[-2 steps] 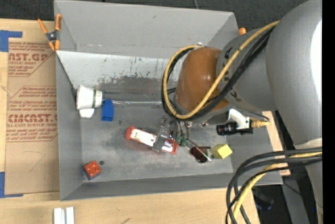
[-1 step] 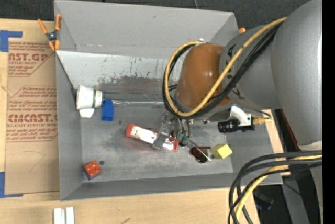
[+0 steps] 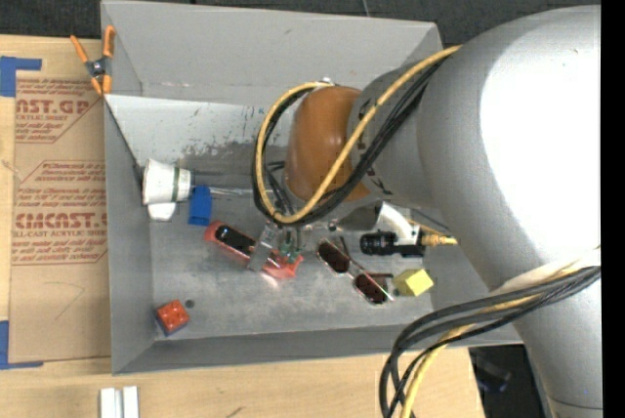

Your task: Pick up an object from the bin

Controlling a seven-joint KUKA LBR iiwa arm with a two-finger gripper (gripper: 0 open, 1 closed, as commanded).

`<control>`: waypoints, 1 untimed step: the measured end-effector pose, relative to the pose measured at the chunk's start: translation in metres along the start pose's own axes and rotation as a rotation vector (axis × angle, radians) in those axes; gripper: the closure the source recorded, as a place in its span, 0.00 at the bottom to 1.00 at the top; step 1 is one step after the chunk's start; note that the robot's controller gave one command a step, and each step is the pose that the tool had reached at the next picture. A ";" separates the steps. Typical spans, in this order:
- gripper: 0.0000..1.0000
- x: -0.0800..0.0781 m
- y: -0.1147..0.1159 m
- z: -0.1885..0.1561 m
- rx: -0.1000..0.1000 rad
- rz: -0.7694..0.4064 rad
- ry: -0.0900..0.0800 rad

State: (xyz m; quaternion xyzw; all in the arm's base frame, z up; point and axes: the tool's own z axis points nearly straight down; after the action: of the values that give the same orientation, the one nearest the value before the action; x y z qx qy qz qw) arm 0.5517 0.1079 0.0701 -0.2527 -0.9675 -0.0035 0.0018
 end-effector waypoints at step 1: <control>1.00 0.000 0.000 0.000 0.000 0.001 0.000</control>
Offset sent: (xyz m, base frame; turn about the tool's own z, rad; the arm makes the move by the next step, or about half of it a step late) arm 0.0000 0.0000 0.0000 0.0000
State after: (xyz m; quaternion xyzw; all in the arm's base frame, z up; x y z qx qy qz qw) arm 0.5517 0.1078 0.0701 -0.2530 -0.9675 -0.0036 0.0019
